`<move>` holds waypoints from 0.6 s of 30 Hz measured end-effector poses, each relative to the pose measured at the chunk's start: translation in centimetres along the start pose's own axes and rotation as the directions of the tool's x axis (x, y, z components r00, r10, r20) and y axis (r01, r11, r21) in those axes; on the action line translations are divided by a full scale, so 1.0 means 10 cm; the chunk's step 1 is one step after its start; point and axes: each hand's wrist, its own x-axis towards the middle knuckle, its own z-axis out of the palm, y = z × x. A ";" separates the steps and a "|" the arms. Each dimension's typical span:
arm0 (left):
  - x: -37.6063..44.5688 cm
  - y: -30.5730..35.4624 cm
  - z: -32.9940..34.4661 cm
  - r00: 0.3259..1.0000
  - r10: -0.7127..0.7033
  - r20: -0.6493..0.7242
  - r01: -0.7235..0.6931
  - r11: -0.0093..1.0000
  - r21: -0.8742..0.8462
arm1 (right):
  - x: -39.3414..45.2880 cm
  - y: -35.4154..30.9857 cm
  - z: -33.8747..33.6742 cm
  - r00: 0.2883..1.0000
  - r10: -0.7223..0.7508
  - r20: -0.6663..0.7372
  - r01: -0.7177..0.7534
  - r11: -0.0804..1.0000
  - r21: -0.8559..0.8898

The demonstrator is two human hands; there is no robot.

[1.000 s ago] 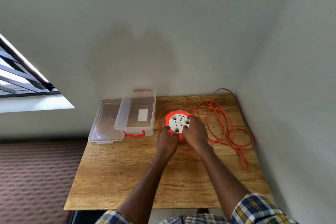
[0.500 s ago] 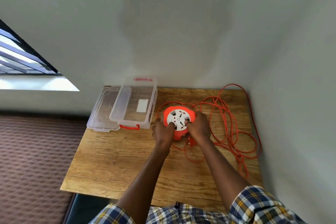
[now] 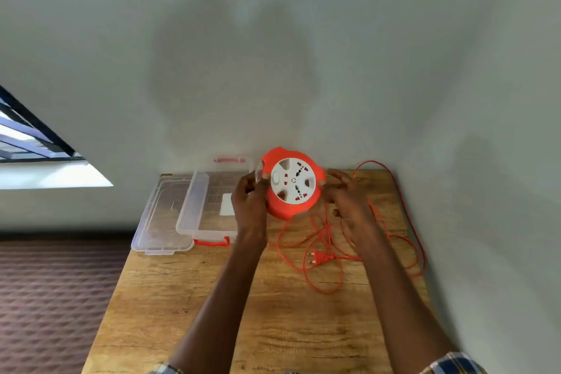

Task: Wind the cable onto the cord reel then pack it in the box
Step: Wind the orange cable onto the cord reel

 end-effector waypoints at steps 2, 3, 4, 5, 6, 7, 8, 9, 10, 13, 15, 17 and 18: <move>0.01 0.27 -0.05 0.999 -0.021 0.033 0.027 0.983 -0.183 | -0.03 -0.18 0.05 0.999 -0.029 0.044 0.026 0.998 0.059; 0.02 0.42 -0.07 0.997 -0.026 0.071 0.042 0.968 -0.246 | -0.06 -0.27 0.10 0.996 -0.054 0.066 0.049 0.996 0.077; 0.03 0.53 -0.10 0.994 -0.022 0.106 0.051 0.958 -0.283 | -0.10 -0.34 0.15 0.994 -0.084 0.072 0.078 0.994 0.076; 0.04 0.65 -0.12 0.990 -0.007 0.142 0.050 0.950 -0.307 | -0.12 -0.39 0.19 0.989 -0.141 0.044 0.140 0.990 0.017; 0.05 0.75 -0.17 0.985 0.016 0.170 0.037 0.952 -0.304 | -0.15 -0.44 0.23 0.974 -0.225 0.011 0.226 0.972 -0.067; 0.06 0.85 -0.23 0.981 0.042 0.189 0.013 0.959 -0.284 | -0.19 -0.49 0.26 0.949 -0.316 -0.002 0.312 0.939 -0.146; 0.06 0.94 -0.27 0.978 0.069 0.197 -0.019 0.968 -0.249 | -0.22 -0.54 0.28 0.919 -0.394 0.007 0.388 0.900 -0.201; 0.06 1.03 -0.31 0.975 0.097 0.198 -0.055 0.976 -0.209 | -0.25 -0.59 0.29 0.897 -0.439 0.041 0.437 0.871 -0.223; 0.06 1.11 -0.35 0.972 0.129 0.199 -0.096 0.981 -0.168 | -0.31 -0.63 0.32 0.895 -0.438 0.084 0.446 0.871 -0.208; 0.02 1.27 -0.43 0.960 0.163 0.228 -0.144 0.985 -0.094 | -0.42 -0.70 0.45 0.931 -0.320 0.174 0.337 0.938 -0.084; 0.02 1.34 -0.46 0.962 0.132 0.241 -0.115 0.990 -0.080 | -0.49 -0.73 0.52 0.957 -0.261 0.128 0.265 0.964 -0.010; 0.06 1.36 -0.51 0.941 0.060 0.333 0.005 0.982 -0.191 | -0.58 -0.76 0.57 0.983 -0.172 0.069 0.159 0.973 0.165; 0.08 1.36 -0.54 0.915 0.023 0.402 0.093 0.959 -0.267 | -0.62 -0.78 0.59 0.993 -0.106 0.055 0.088 0.959 0.270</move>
